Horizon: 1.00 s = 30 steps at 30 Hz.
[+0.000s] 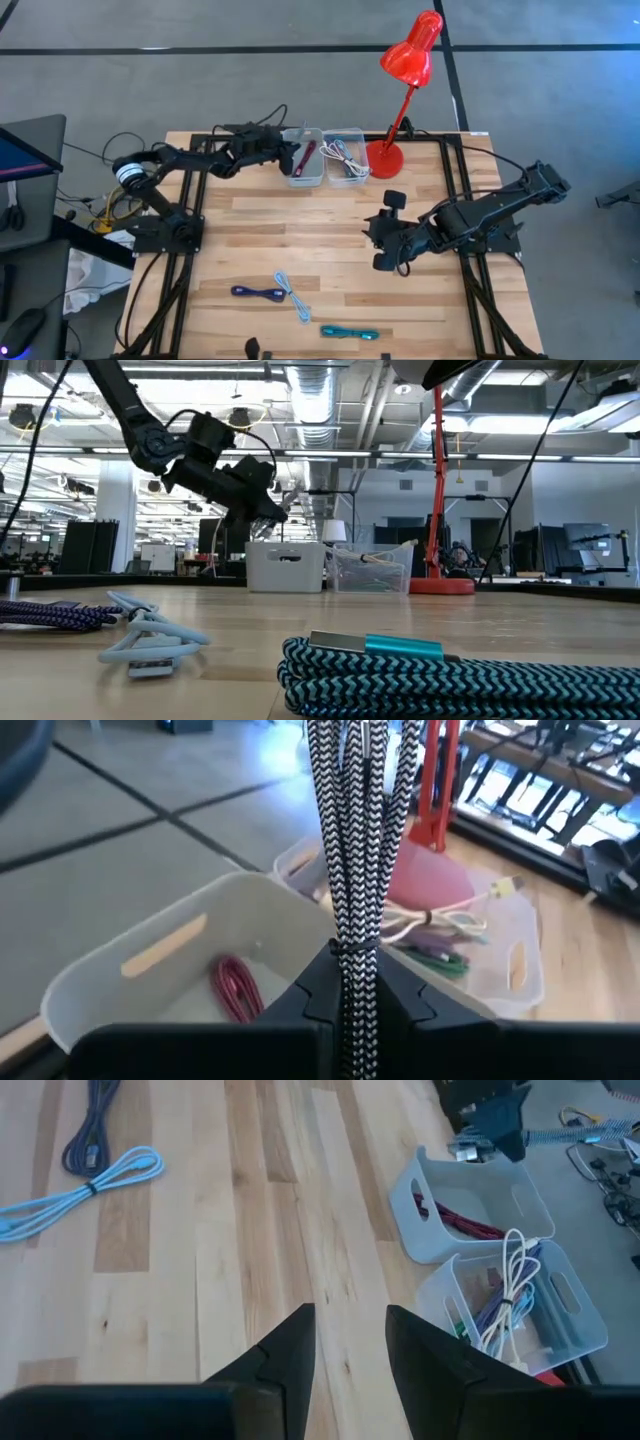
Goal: Pick & Place USB Port
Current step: Put the black and white charger cable into the gray bin
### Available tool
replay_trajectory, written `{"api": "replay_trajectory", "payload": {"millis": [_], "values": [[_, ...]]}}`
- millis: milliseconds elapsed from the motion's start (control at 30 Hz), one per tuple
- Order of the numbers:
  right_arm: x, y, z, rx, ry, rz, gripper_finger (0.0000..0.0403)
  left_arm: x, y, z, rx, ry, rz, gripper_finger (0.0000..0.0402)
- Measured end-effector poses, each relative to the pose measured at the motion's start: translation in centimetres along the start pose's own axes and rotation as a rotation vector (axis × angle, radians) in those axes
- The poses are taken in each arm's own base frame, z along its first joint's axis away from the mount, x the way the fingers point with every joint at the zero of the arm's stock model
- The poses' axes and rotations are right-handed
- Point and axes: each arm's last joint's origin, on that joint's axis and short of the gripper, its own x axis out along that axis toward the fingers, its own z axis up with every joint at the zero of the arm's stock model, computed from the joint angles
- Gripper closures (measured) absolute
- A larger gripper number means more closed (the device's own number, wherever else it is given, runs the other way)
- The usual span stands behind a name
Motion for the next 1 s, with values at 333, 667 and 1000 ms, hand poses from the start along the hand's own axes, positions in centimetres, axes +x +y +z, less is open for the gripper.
{"api": "replay_trajectory", "payload": {"millis": [333,667,1000], "values": [[0.0,0.0,0.0,0.001,0.000,-0.004,0.0286,1.1,0.4,-0.9,0.000,0.085,0.012,0.0379],[-1.1,-0.4,-0.6,-0.071,-0.018,-0.129,0.0308,1.9,0.7,-2.5,-0.005,0.147,0.019,0.0379],[-3.6,-2.6,-4.1,-0.031,-0.093,-0.164,0.0327,2.1,0.8,-2.8,0.001,0.151,0.019,0.0379]]}}
